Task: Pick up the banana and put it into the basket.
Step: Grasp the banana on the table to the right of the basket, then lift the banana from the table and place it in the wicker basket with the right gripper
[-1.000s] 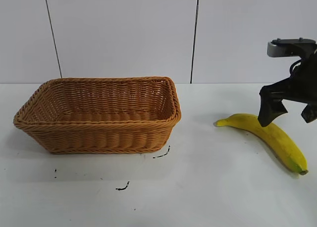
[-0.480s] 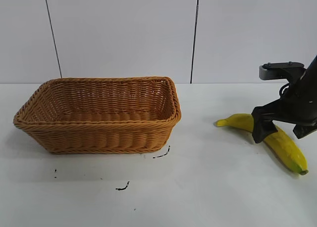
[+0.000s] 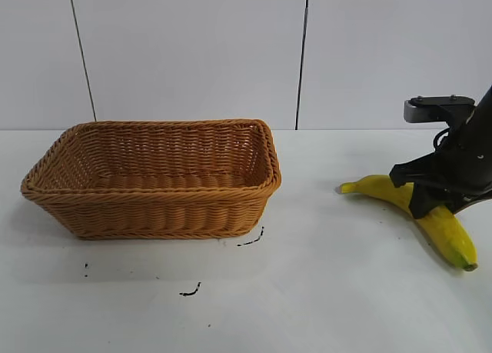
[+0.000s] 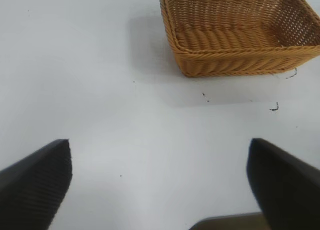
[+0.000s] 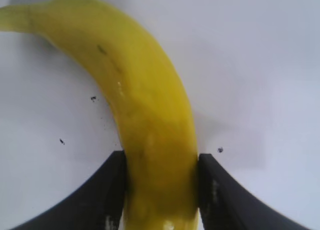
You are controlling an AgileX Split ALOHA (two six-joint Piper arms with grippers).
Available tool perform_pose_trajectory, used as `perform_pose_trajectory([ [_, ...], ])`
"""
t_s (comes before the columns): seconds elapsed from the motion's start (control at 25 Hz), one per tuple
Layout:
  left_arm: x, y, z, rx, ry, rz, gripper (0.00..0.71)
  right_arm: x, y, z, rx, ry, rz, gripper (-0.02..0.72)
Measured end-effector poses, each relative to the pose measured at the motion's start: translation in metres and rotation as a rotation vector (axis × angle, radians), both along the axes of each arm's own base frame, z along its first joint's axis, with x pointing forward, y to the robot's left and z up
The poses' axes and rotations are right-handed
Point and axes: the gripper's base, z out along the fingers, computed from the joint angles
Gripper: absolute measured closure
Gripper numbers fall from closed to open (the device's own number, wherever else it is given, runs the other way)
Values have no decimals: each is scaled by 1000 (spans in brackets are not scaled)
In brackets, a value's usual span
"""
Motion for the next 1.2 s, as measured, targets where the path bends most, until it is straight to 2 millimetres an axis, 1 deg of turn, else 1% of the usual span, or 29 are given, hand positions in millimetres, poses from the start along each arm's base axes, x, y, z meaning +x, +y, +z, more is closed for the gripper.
perform_pose_trajectory([
  [0.08,0,0,0,0,0,0,20,1,1,21,5,-9,6,406],
  [0.16,0,0,0,0,0,0,20,2,2,46,22,-6,4,406],
  [0.28,0,0,0,0,0,0,20,2,5,77,49,40,10,406],
  [0.48,0,0,0,0,0,0,20,11,9,119,61,78,42,406],
  [0.56,0,0,0,0,0,0,20,14,19,133,51,65,77,406],
  [0.76,0,0,0,0,0,0,20,23,59,164,12,-42,196,406],
  [0.84,0,0,0,0,0,0,20,28,80,169,4,-70,250,406],
  [0.92,0,0,0,0,0,0,20,35,102,171,-1,-88,301,406],
  [1.04,0,0,0,0,0,0,20,45,140,167,-2,-104,384,406],
  [1.2,0,0,0,0,0,0,20,50,197,158,-25,-164,555,406],
])
